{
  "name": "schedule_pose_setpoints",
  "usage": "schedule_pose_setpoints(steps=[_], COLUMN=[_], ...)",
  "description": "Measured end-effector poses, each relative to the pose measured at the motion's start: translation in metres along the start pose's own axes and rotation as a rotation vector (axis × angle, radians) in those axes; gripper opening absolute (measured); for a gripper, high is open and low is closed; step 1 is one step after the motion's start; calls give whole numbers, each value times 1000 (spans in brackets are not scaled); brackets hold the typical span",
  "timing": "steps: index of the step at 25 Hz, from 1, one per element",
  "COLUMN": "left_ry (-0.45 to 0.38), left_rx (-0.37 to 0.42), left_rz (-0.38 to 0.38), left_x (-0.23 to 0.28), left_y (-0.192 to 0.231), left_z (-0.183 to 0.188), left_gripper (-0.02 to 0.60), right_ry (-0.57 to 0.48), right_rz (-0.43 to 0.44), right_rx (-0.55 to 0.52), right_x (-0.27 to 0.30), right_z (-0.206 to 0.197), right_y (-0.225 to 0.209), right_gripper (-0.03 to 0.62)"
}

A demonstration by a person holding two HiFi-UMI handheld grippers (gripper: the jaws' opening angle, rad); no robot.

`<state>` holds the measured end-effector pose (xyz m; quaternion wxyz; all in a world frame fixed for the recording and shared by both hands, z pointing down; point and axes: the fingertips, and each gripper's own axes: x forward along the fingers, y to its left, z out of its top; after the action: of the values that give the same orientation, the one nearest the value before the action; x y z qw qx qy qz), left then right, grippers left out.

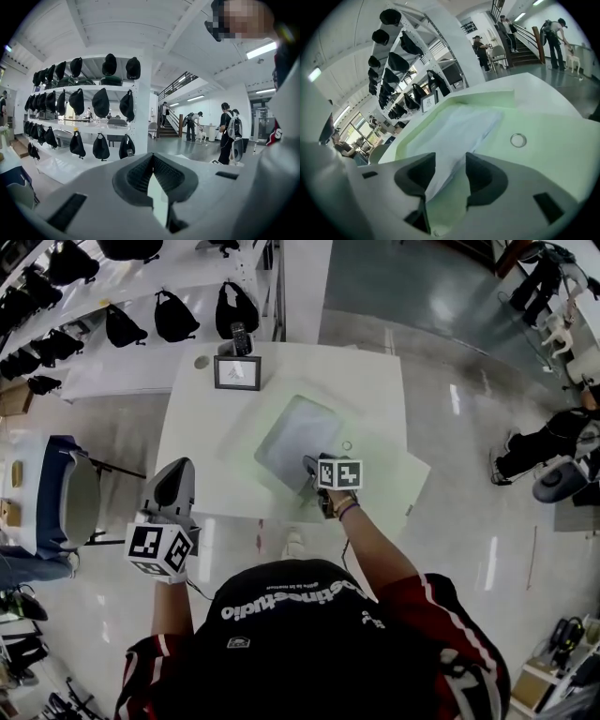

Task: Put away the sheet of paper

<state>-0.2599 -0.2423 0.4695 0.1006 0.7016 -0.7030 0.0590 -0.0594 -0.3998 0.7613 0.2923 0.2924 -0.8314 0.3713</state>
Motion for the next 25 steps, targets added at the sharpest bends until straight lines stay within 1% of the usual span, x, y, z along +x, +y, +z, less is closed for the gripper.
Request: schedule_pose_setpoints(steps=[9, 14, 17, 22, 25], left_ry=[-25, -36, -41, -53, -53], left_rx=[-3, 7, 11, 10, 17], left_rz=[-50, -105, -151, -211, -252], left_x=[8, 15, 24, 25, 29], left_y=[-1, -6, -9, -12, -18], left_z=[5, 5, 7, 12, 13], left_gripper=[5, 5, 5, 5, 5], right_ry=[-69, -113, -156, -251, -301], right_rz=[-62, -80, -108, -103, -124], right_rx=[37, 108, 140, 205, 208], right_x=[-27, -50, -70, -104, -127], right_z=[1, -5, -4, 0, 6], right_y=[-23, -30, -35, -19, -13], right_gripper=[193, 181, 181, 176, 176])
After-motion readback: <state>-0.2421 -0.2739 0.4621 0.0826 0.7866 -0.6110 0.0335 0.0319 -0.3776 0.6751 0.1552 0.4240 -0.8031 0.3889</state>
